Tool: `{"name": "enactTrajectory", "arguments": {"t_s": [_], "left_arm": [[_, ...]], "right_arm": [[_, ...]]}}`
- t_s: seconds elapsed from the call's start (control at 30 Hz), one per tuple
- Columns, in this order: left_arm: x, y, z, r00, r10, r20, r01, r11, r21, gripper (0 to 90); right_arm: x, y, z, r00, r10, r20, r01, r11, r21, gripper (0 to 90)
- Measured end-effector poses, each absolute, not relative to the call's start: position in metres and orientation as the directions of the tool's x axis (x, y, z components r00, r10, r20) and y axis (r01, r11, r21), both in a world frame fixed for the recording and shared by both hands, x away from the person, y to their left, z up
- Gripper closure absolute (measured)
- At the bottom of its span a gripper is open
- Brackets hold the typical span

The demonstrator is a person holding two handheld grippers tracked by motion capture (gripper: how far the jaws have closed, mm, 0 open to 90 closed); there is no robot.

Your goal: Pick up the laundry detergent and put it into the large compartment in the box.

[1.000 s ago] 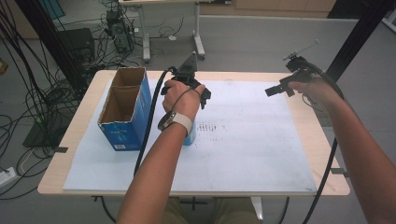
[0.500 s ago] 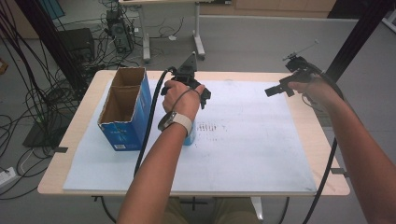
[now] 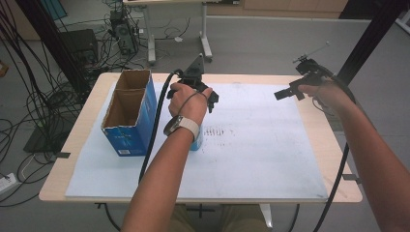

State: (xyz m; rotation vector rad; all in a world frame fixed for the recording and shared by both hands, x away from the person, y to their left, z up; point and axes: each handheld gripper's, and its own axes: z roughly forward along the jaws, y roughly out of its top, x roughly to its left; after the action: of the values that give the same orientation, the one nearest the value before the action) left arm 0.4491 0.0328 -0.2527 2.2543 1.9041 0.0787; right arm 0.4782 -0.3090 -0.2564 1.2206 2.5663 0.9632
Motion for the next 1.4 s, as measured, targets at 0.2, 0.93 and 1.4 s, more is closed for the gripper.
{"name": "enactTrajectory", "arguments": {"t_s": [0.2, 0.93, 1.4], "left_arm": [[0.4492, 0.0321, -0.2532, 0.178, 0.981, -0.081, 0.971, -0.161, 0.177, 6.9], [0.4496, 0.0332, -0.2531, 0.18, 0.981, -0.079, 0.971, -0.164, 0.177, 6.6], [0.4496, 0.033, -0.2529, 0.184, 0.979, -0.084, 0.969, -0.167, 0.18, 6.8]], "right_arm": [[0.4784, -0.3078, -0.2568, -0.661, 0.738, 0.136, 0.646, 0.467, 0.603, 5.3], [0.4789, -0.3075, -0.2565, -0.663, 0.736, 0.138, 0.644, 0.468, 0.606, 5.3], [0.4787, -0.307, -0.2566, -0.663, 0.736, 0.137, 0.645, 0.469, 0.604, 5.3]]}}
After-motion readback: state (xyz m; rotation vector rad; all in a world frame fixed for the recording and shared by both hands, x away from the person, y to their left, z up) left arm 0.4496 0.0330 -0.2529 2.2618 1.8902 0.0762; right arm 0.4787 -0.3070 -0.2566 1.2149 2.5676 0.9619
